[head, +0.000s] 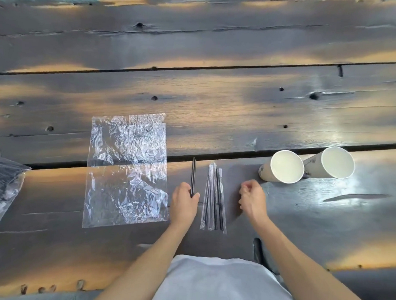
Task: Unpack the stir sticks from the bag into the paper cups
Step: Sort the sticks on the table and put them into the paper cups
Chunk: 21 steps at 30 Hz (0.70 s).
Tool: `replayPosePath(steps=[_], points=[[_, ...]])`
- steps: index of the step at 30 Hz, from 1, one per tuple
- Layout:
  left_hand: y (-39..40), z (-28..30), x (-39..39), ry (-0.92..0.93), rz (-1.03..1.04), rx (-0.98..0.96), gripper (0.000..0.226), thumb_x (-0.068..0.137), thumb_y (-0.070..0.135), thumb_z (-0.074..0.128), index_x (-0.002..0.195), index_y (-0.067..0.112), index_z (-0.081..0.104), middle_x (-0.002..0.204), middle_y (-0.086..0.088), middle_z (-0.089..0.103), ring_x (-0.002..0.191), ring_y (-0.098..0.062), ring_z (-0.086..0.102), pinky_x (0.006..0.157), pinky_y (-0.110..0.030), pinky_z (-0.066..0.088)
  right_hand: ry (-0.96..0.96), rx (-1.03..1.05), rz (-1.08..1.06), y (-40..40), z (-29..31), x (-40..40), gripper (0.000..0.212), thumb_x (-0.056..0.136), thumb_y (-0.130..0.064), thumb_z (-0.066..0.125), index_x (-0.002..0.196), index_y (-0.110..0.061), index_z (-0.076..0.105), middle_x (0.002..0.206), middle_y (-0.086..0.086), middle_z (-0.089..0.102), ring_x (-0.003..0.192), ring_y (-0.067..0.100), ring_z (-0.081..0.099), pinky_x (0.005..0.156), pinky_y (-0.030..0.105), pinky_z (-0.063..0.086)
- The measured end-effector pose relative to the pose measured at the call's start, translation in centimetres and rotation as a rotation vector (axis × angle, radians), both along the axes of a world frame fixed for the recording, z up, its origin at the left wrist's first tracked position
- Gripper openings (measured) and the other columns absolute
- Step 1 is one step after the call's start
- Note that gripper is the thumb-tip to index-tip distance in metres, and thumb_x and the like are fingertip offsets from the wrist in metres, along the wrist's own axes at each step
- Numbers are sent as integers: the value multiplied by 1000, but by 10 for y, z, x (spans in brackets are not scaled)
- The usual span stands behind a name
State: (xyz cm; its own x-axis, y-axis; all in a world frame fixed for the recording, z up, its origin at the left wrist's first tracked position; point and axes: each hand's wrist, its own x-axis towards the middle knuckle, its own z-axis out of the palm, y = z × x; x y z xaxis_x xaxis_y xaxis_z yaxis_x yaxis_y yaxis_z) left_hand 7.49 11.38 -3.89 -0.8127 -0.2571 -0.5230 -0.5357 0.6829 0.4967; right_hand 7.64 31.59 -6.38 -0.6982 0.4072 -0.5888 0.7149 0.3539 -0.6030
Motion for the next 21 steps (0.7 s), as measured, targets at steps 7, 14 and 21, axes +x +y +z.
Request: replayPosePath(steps=[7,14,21], points=[[8,2,-13,-35,-108,-193,14,94,19,61,95,12,49,91,-5,57,80,-23,57,61,-34,43,-24,45,190,-14,36,19,15,93,-10,49,88,-18,60,75,0,62,70,24,61,60,28,48],[-2,-3,-12,-87,-167,-167,10,91,6,49,81,5,51,88,-12,55,77,-28,56,64,-37,46,2,121,459,-51,40,9,16,95,-7,48,93,-7,64,88,12,67,79,30,61,67,36,49],[2,-3,-5,-66,-73,101,15,92,17,56,79,10,57,77,-6,62,74,-24,57,63,-33,43,-141,250,508,-56,38,4,14,99,-20,52,103,-7,54,105,16,66,93,37,66,73,41,52]])
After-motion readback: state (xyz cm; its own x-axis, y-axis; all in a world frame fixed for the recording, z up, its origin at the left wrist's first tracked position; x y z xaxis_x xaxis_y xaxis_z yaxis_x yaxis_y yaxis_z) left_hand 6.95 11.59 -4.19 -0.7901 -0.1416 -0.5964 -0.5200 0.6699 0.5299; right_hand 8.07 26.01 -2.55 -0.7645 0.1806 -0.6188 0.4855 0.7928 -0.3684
